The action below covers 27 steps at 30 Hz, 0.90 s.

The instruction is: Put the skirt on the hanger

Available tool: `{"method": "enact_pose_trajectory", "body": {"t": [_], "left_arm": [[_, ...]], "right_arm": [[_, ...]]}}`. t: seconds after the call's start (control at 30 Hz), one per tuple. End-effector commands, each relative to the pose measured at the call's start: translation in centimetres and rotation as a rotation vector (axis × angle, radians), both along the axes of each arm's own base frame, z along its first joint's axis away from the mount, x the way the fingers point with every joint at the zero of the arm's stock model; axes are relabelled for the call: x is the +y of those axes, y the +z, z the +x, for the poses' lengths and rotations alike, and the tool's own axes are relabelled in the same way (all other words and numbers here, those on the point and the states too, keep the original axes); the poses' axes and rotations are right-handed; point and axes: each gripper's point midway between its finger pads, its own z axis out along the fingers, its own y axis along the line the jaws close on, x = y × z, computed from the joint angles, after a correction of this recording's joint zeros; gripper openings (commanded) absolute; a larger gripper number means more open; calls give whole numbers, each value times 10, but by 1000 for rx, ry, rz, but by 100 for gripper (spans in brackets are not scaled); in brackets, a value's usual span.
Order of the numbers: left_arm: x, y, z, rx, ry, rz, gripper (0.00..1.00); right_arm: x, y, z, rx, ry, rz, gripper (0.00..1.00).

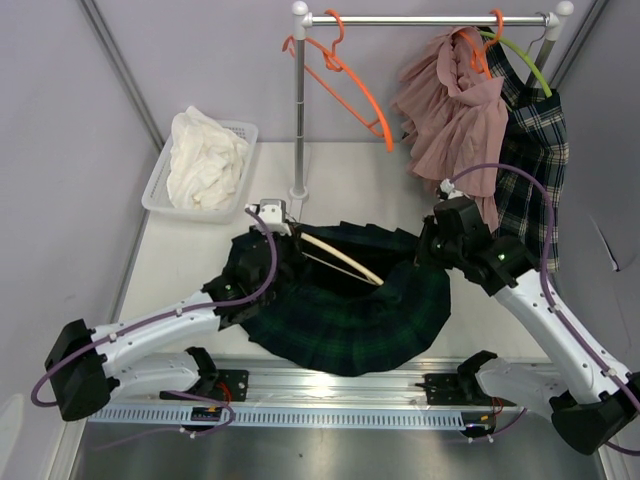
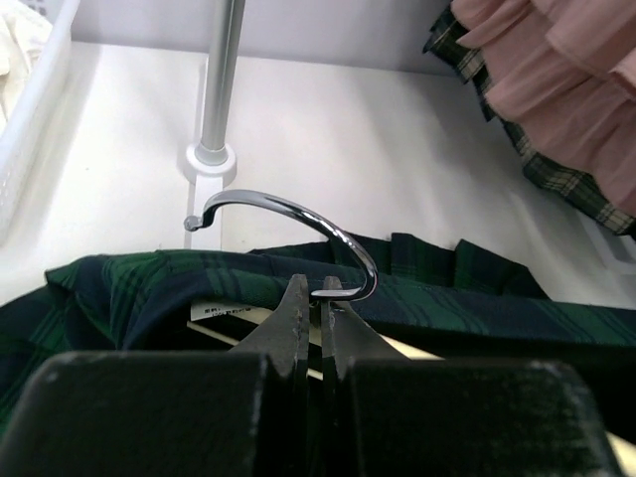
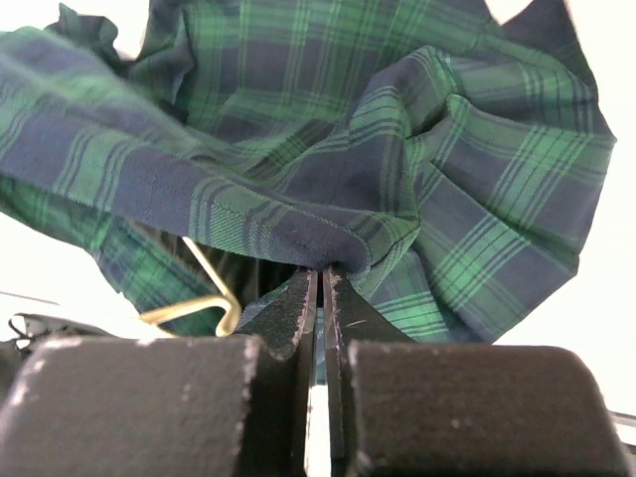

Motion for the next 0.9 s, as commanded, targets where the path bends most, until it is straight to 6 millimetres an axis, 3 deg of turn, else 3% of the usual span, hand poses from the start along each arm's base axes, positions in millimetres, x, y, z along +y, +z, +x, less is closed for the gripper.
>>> {"method": "enact_pose_trajectory", "body": {"t": [0.0, 0.17, 0.33, 0.5, 0.53, 0.6, 0.73, 0.87], "left_arm": [[58, -5, 21, 16, 288, 144, 0], [52, -15, 35, 58, 322, 153, 0], [45, -46, 39, 109, 324, 170, 0], [43, -61, 38, 123, 322, 171, 0], [42, -61, 38, 120, 321, 159, 0], [42, -65, 39, 124, 324, 166, 0], [40, -71, 40, 130, 321, 177, 0], [39, -74, 39, 132, 316, 170, 0]], "right_arm": [[-26, 7, -4, -41, -70, -30, 0], [-28, 4, -10, -32, -46, -45, 0], [-10, -23, -26, 34, 18, -4, 0], [4, -48, -36, 62, 20, -2, 25], [11, -49, -40, 65, 41, 4, 38], [16, -53, -40, 60, 26, -3, 52], [31, -53, -47, 44, 61, -15, 65], [51, -60, -48, 41, 110, -12, 67]]}}
